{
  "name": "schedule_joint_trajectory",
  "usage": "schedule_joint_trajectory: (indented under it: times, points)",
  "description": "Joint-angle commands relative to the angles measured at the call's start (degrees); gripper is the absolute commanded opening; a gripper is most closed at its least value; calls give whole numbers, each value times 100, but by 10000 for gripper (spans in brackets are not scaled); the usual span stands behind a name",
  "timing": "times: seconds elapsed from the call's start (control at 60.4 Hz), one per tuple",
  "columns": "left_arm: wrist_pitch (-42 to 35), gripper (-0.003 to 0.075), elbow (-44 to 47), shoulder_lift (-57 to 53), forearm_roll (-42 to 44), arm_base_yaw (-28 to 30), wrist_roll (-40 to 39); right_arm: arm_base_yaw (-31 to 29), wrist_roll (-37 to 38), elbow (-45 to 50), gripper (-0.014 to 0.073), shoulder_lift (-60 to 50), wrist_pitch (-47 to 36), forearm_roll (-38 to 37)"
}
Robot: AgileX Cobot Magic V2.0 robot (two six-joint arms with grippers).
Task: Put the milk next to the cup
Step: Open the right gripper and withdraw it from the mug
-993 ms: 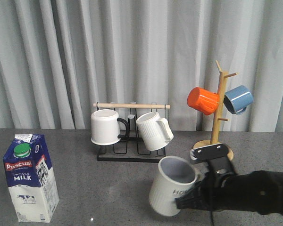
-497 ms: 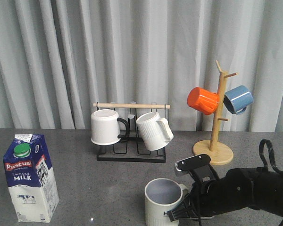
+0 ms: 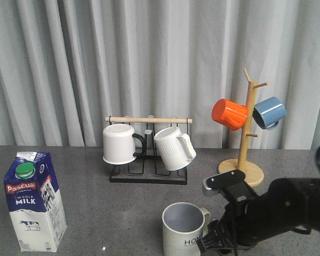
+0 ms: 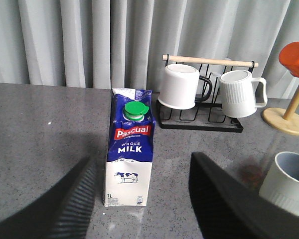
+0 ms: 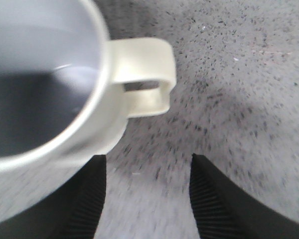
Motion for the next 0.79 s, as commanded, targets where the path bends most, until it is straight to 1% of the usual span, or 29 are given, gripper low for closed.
schedule_joint_trajectory:
  times: [0.0, 0.116, 0.232, 0.348, 0.546, 0.778]
  points:
    - [-381, 412, -181, 65, -52, 0, -12, -26, 29, -163, 388, -630, 255, -5]
    - [-381, 412, -181, 65, -52, 0, -12, -26, 66, -163, 363, -1225, 898, -5]
    - [-382, 412, -181, 65, -52, 0, -7, 32, 57, -10, 305, -1909, 1172, 83]
    - [-341, 412, -181, 65, -52, 0, -7, 71, -28, 515, 199, -2771, 1046, 249]
    - [-1, 412, -181, 65, -52, 0, -7, 72, -255, 1948, -17, -4515, 587, 298]
    - [271, 417, -188, 186, -84, 0, -20, 72, -246, 3435, -9, -5977, 630, 298]
